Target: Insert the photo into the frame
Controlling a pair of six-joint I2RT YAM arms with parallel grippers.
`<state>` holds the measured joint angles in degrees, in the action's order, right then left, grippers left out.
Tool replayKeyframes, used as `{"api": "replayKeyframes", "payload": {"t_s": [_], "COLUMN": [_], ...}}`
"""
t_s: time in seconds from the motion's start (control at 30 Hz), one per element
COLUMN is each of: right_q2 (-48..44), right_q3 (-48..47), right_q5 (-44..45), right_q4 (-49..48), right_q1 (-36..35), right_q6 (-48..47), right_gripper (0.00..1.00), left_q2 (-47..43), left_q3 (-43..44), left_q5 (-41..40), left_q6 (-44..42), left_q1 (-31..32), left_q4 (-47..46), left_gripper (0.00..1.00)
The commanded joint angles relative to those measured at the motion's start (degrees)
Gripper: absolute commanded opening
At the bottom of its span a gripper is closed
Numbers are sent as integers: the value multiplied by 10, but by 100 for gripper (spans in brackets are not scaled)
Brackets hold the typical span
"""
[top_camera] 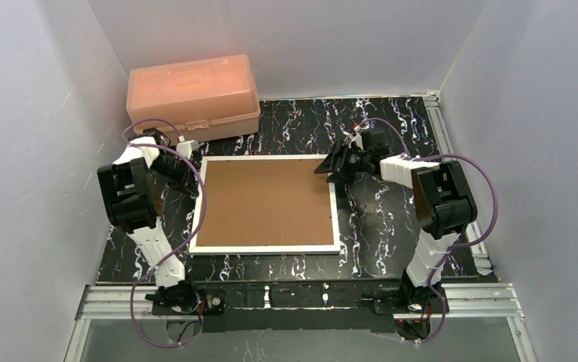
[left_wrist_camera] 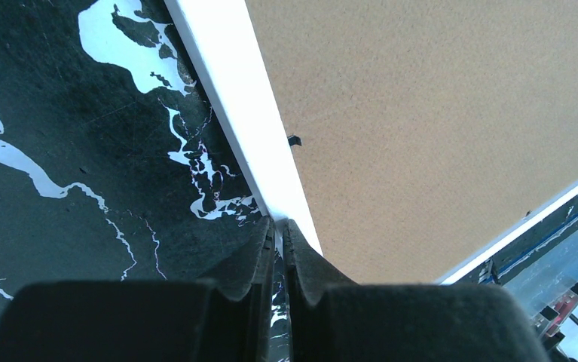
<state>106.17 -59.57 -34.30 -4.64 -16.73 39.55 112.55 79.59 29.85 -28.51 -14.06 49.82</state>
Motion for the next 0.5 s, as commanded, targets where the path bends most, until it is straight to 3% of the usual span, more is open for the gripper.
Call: {"api": "replayKeyframes", "payload": {"t_s": [0.0, 0.27, 0.47], "right_q2": [45, 37, 22], "right_q3": [14, 5, -65], "right_q5": [20, 32, 55], "right_q4": [14, 32, 86], "right_q1": [-34, -35, -47], "right_q6": [-3, -16, -52], "right_gripper": [75, 75, 77], "left_q2": [11, 8, 2], "left_q3": [-21, -22, -8], "left_q5": [-15, -15, -10], "left_q6": [-21, -22, -18], "left_q1": [20, 22, 20], "left_q4": [-15, -14, 7], "left_gripper": [1, 1, 1]}}
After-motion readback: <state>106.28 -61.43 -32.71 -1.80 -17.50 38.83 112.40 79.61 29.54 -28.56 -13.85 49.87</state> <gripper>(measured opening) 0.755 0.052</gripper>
